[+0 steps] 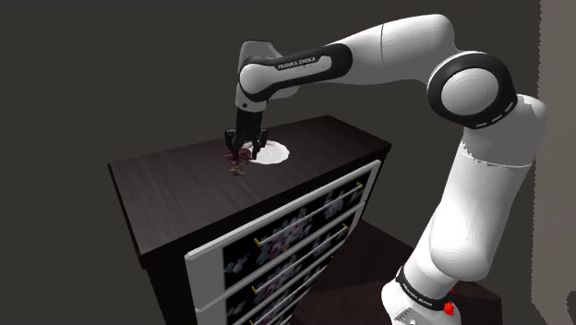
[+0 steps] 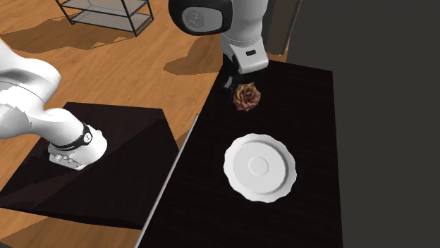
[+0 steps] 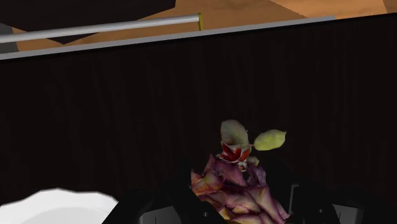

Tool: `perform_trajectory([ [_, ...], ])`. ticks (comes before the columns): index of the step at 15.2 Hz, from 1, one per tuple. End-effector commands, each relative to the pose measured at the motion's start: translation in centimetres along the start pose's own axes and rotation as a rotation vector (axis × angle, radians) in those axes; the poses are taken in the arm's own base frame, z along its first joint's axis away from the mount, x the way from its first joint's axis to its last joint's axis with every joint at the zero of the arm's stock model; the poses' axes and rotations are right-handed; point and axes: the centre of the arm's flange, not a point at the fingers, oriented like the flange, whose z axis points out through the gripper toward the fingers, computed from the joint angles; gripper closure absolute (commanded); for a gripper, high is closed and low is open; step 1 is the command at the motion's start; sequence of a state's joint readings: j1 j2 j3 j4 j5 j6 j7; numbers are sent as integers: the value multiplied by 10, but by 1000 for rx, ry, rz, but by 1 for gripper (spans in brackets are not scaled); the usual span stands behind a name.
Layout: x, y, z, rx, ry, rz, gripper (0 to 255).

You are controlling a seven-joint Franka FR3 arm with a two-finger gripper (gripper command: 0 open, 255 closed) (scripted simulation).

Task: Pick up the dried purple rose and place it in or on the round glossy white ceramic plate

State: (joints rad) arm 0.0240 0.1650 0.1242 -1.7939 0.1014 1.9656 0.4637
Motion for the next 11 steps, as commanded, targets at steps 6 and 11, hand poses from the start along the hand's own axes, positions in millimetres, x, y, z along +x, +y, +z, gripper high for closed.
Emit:
perform_trajectory([
  [6,-2,-3,-36,0,0,0,255],
  [11,12,17,-54,0,0,0,255],
])
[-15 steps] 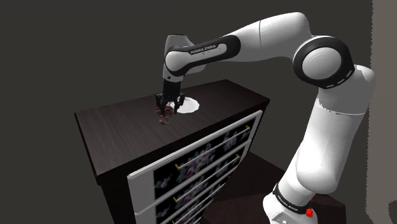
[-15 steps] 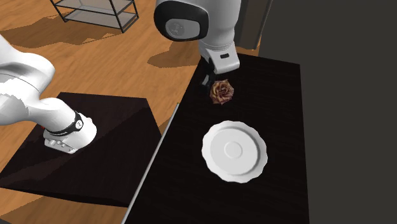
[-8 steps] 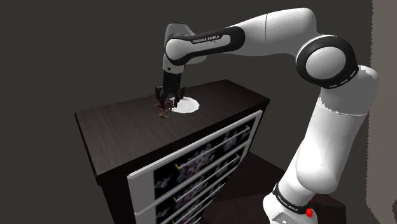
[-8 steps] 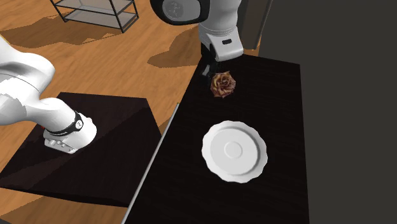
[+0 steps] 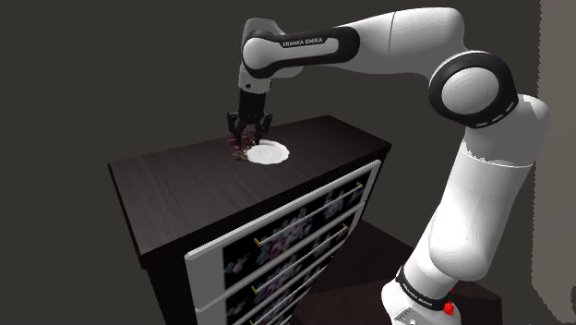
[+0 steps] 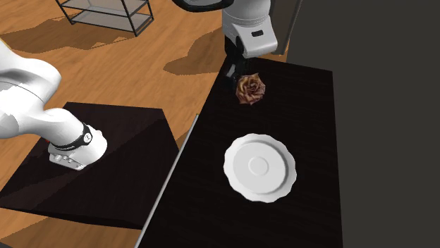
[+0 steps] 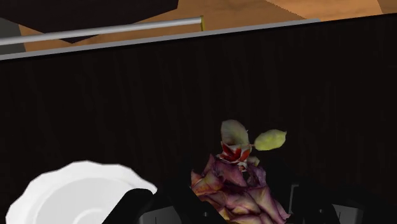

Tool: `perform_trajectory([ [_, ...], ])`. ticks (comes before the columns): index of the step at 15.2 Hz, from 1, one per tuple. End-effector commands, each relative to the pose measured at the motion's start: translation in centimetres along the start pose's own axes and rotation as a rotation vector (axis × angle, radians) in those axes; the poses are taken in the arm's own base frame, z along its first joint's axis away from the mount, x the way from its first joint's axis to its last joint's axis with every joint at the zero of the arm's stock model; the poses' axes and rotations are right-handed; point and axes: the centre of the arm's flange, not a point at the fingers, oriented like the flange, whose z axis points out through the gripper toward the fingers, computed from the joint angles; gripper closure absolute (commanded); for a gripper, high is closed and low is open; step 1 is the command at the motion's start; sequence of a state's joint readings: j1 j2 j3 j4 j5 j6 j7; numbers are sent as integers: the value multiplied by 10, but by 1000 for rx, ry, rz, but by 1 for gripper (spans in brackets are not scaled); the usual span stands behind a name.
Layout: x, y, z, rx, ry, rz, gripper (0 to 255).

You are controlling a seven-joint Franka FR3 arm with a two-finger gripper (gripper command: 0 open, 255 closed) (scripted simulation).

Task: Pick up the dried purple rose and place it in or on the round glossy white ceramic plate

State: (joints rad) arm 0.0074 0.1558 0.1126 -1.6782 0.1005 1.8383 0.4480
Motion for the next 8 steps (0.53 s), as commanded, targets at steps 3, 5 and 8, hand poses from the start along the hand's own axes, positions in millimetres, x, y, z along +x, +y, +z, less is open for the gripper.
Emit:
perform_trajectory([
  [3,28,40,-11,0,0,0,255],
  [5,43,61,-17,0,0,0,255],
  [8,66,92,-25,0,0,0,255],
])
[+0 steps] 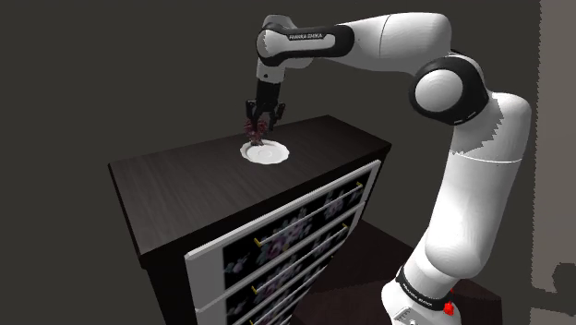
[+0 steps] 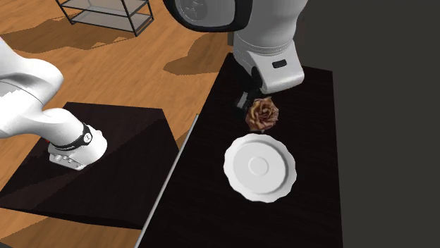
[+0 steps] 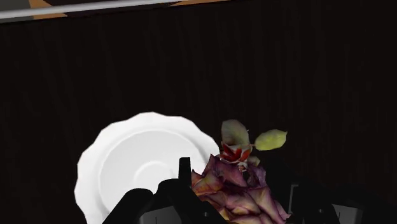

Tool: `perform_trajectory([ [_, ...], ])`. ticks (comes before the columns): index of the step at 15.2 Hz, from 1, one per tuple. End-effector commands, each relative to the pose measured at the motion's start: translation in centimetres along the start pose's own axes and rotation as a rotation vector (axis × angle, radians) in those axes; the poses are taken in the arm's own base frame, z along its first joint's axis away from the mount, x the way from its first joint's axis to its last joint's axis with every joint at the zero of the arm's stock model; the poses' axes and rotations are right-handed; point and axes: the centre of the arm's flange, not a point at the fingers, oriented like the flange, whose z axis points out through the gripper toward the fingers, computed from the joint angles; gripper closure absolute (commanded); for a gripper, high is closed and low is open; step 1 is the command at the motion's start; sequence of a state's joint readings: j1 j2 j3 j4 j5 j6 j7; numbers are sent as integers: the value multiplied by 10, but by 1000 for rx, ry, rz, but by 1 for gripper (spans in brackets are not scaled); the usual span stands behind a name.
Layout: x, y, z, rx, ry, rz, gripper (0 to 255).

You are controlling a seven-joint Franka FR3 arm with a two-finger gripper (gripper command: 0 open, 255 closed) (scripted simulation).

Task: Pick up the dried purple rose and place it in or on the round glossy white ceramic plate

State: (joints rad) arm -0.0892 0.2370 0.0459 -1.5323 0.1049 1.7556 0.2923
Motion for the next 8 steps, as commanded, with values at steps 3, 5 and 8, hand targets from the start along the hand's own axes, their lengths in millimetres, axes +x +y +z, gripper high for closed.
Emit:
perform_trajectory([
  [3,30,43,-10,0,0,-1,255],
  [5,47,66,-16,0,0,-1,255],
  [8,48,68,0,0,0,-1,255],
])
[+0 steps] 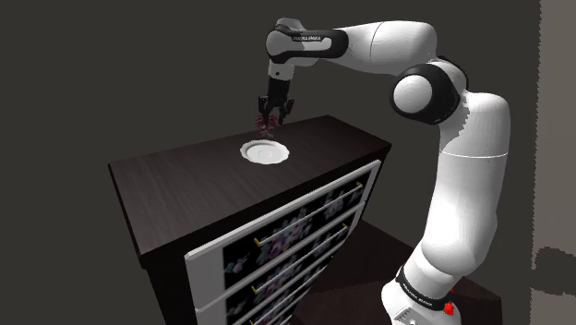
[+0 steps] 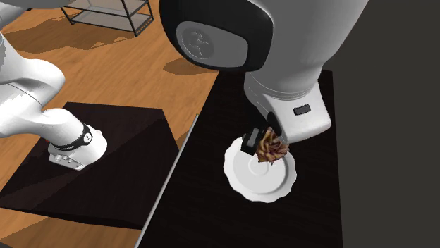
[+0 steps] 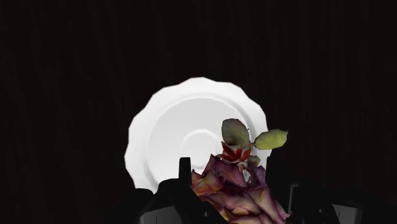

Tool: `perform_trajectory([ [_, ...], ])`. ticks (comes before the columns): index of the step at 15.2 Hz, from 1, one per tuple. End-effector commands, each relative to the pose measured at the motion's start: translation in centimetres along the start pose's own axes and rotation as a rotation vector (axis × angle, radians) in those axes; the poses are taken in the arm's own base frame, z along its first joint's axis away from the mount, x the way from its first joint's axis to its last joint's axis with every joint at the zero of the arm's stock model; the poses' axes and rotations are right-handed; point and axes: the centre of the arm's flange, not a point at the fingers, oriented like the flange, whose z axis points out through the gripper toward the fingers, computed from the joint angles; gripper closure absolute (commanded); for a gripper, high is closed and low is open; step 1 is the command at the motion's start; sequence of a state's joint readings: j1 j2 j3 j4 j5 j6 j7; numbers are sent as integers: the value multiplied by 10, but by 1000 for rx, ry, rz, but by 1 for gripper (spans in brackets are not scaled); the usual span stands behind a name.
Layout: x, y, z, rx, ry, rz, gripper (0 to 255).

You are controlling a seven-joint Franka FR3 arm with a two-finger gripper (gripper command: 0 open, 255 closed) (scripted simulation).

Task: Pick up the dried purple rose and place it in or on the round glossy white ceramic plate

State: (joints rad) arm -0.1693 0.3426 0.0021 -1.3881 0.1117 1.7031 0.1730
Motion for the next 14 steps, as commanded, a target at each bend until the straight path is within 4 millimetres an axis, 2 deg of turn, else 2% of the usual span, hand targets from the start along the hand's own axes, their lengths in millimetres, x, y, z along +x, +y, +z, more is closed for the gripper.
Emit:
perform_trajectory([
  [1,1,2,10,0,1,-1,255],
  [14,5,9,78,0,1,-1,255],
])
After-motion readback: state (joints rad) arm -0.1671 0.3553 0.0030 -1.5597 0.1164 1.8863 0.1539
